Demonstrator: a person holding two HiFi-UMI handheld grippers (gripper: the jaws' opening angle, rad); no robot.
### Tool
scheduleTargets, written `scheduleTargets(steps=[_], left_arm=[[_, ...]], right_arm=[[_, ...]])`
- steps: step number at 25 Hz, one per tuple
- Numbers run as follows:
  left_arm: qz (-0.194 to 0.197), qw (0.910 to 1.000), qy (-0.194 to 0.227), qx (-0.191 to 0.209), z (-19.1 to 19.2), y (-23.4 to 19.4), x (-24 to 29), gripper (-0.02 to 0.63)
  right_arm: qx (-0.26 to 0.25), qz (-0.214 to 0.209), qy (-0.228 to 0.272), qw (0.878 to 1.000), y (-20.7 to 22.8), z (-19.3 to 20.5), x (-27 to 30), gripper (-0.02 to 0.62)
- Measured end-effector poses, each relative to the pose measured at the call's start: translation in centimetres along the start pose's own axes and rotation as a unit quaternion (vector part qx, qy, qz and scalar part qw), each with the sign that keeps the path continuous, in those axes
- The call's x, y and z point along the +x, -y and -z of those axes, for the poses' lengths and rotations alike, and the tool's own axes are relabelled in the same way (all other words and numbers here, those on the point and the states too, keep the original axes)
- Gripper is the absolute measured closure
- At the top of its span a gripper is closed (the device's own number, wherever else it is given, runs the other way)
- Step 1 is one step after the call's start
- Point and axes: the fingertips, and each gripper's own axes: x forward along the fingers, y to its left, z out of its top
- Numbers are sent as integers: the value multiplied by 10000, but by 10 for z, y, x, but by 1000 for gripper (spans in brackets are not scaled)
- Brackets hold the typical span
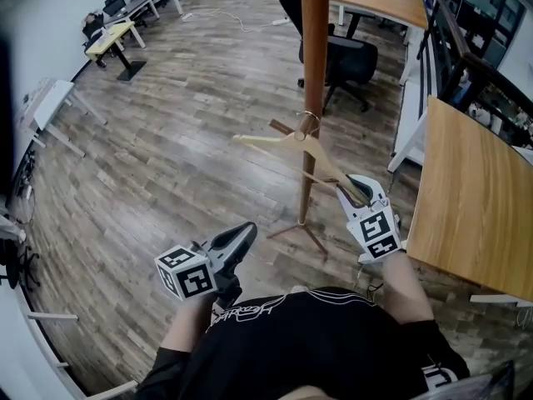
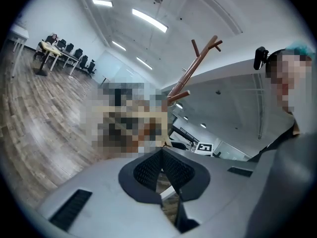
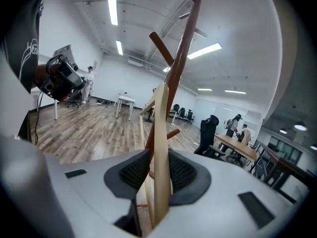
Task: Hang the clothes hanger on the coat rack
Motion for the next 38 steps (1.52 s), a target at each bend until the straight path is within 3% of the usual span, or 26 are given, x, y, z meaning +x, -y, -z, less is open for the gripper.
scheduleTargets(steps=[6,12,14,19,23,30,38], left_arm=[[10,10000,47,-85,6,1,-2,600],[108,9998,124,-67,15,7,-11,600],[167,9997,142,-75,17,14,-18,600],[390,9991,143,-58,27,38,-42,600],[578,9982,148,69,36,67,-74,600],[914,9951,204,330,67,113,-141,600],[1276,9908,15,446,110,158,-194,600]], right_arm=[[413,50,224,9989,11,-2,-12,462],[830,313,871,9922,16,-20,-59,453],[1095,195,1044,9883,8,-29,-77,454],[2028,-1067,1594,9602,-53,-59,-122,454],[2328,-1627,1661,9443,-116,-72,-153,454],[2312,-1923,1506,9417,-226,-85,-207,518],[3131,-2025,1403,9172,-298,-76,-267,554]])
